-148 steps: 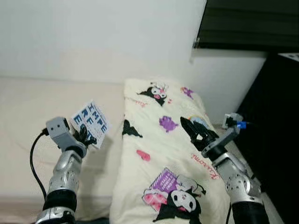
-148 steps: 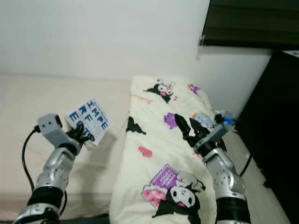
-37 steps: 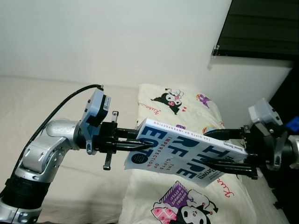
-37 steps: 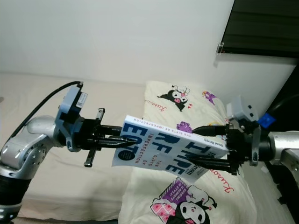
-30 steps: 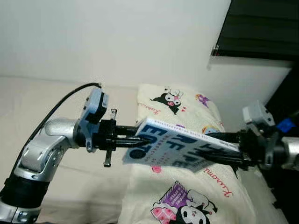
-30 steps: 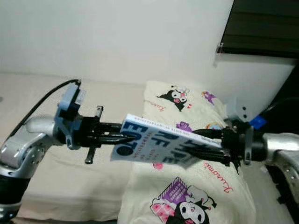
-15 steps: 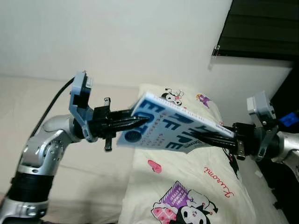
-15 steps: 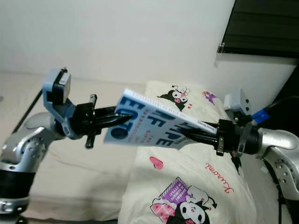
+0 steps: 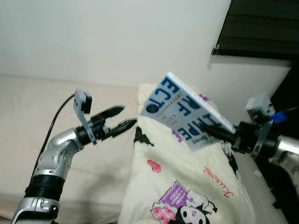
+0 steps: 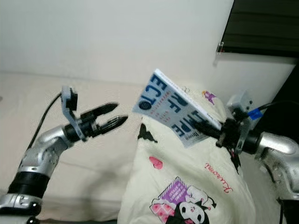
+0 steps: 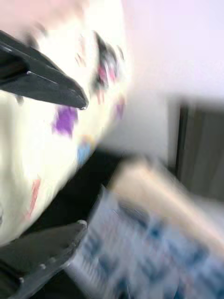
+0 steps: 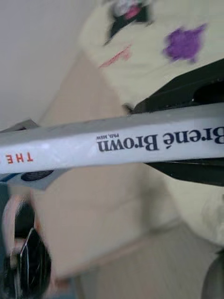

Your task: Clean up the room

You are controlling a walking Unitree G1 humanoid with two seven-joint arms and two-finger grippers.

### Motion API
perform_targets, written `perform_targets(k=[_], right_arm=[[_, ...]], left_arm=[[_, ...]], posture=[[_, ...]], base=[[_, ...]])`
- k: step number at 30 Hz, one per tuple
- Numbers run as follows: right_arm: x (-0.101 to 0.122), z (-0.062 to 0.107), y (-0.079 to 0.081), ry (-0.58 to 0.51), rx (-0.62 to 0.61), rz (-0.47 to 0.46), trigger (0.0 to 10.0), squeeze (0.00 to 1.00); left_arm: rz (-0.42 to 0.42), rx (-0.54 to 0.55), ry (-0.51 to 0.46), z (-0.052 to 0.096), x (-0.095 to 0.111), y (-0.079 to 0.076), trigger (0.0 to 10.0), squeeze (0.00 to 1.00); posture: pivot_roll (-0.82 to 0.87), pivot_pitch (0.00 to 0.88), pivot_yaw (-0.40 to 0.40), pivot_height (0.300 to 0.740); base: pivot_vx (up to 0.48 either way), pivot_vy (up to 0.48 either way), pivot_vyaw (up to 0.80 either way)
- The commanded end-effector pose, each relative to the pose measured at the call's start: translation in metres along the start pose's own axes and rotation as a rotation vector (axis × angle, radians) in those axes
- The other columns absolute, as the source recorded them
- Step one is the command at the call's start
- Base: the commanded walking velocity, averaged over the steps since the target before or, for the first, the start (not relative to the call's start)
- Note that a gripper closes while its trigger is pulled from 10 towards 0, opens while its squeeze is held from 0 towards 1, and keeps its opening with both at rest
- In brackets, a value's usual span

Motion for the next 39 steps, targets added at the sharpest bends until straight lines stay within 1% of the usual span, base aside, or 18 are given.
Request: perform_targets(k=[1, 2, 3, 4, 5, 7, 8, 9, 11, 12, 14, 15, 20, 21, 22, 23, 27, 39], right_arm=[[-0.040, 0.007, -0.031, 0.066, -0.245, -0.072, 0.0, 0.00], [-0.074, 0.010, -0.039, 0.129, -0.354, -0.140, 4.3, 0.00], [-0.074, 0.010, -0.039, 0.129, -0.354, -0.140, 4.3, 0.00], [-0.109, 0.011, -0.037, 0.236, -0.414, -0.147, 10.0, 0.00], [-0.109, 0.011, -0.037, 0.236, -0.414, -0.147, 10.0, 0.00], [-0.167, 0.015, -0.025, 0.406, -0.499, -0.174, 10.0, 0.00], [-0.181, 0.017, -0.021, 0.436, -0.520, -0.191, 10.0, 0.00], [-0.181, 0.017, -0.021, 0.436, -0.520, -0.191, 10.0, 0.00], [-0.214, 0.024, -0.009, 0.500, -0.595, -0.272, 10.0, 0.00], [-0.214, 0.024, -0.009, 0.500, -0.595, -0.272, 10.0, 0.00], [-0.234, 0.027, 0.004, 0.516, -0.630, -0.340, 10.0, 0.00], [-0.237, 0.027, 0.008, 0.510, -0.633, -0.352, 10.0, 0.00], [-0.234, 0.023, 0.008, 0.465, -0.637, -0.343, 10.0, 0.00], [-0.230, 0.019, 0.006, 0.432, -0.635, -0.334, 10.0, 0.00], [-0.230, 0.019, 0.006, 0.432, -0.635, -0.334, 10.0, 0.00], [-0.228, 0.016, 0.004, 0.411, -0.632, -0.318, 10.0, 0.00], [-0.228, 0.012, 0.005, 0.413, -0.625, -0.290, 10.0, 0.00], [-0.223, -0.008, 0.010, 0.364, -0.594, -0.275, 10.0, 0.00]], left_arm=[[0.057, 0.431, 0.240, 0.035, -0.065, 0.046, 10.0, 1.00], [0.114, 0.613, 0.347, 0.059, -0.094, 0.057, 10.0, 0.69], [0.114, 0.613, 0.347, 0.059, -0.094, 0.057, 10.0, 0.69], [0.168, 0.716, 0.416, 0.077, -0.118, 0.057, 10.0, 0.00], [0.168, 0.716, 0.416, 0.077, -0.118, 0.057, 10.0, 0.00], [0.228, 0.849, 0.539, 0.107, -0.155, 0.047, 10.0, 0.00], [0.237, 0.881, 0.577, 0.115, -0.165, 0.043, 10.0, 0.00], [0.237, 0.881, 0.577, 0.115, -0.165, 0.043, 10.0, 0.00], [0.283, 0.956, 0.725, 0.145, -0.198, 0.024, 10.0, 0.00], [0.283, 0.956, 0.725, 0.145, -0.198, 0.024, 10.0, 0.00], [0.345, 1.013, 0.877, 0.180, -0.231, -0.005, 10.0, 0.00], [0.353, 1.019, 0.925, 0.190, -0.240, -0.015, 10.0, 0.00], [0.343, 1.005, 0.972, 0.200, -0.250, -0.029, 10.0, 0.00], [0.324, 0.979, 1.037, 0.210, -0.258, -0.041, 10.0, 0.00], [0.324, 0.979, 1.037, 0.210, -0.258, -0.041, 10.0, 0.00], [0.301, 0.951, 1.101, 0.219, -0.265, -0.052, 10.0, 0.00], [0.253, 0.874, 1.207, 0.234, -0.275, -0.071, 10.0, 0.00], [0.199, 0.827, 1.194, 0.225, -0.273, -0.066, 10.0, 0.00]], posture=[[-0.05, 0.000, -0.047, 0.740], [-0.06, 0.000, -0.045, 0.740], [-0.06, 0.000, -0.045, 0.740], [-0.05, 0.000, -0.043, 0.740], [-0.05, 0.000, -0.043, 0.740], [-0.05, 0.000, -0.043, 0.740], [-0.05, 0.000, -0.043, 0.740], [-0.05, 0.000, -0.043, 0.740], [-0.04, 0.000, -0.040, 0.740], [-0.04, 0.000, -0.040, 0.740], [-0.04, 0.000, -0.038, 0.740], [-0.04, 0.000, -0.038, 0.740], [-0.05, 0.000, -0.032, 0.740], [-0.05, 0.000, -0.032, 0.740], [-0.05, 0.000, -0.032, 0.740], [-0.05, 0.000, -0.032, 0.740], [-0.06, 0.000, -0.031, 0.740], [-0.04, 0.001, -0.034, 0.740]], base=[[0.000, 0.000, 0.00], [0.000, 0.000, 0.00], [0.000, 0.000, 0.00], [0.000, 0.000, 0.00], [0.000, 0.000, 0.00], [0.000, 0.000, 0.61], [0.000, 0.000, 0.61], [0.000, 0.000, 0.61], [0.000, 0.000, 0.61], [0.000, 0.000, 0.61], [-0.480, 0.000, 0.61], [-0.480, 0.000, 0.61], [-0.471, 0.000, 0.61], [0.000, 0.000, 0.61], [0.000, 0.000, 0.61], [0.000, 0.000, 0.61], [0.000, 0.000, 0.61], [0.000, 0.000, 0.61]])
Point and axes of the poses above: a point about 5 cm out from each wrist's last joint towards the gripper, its own z axis pointing back from the gripper into the wrist, its own x axis along the axis of the wrist's last joint, y = z × x, the point moved 4 cm from there along -z, pointing out of the wrist towards the gripper, and after that the axes turned 2 degrees about -z, right-handed, at the moved point
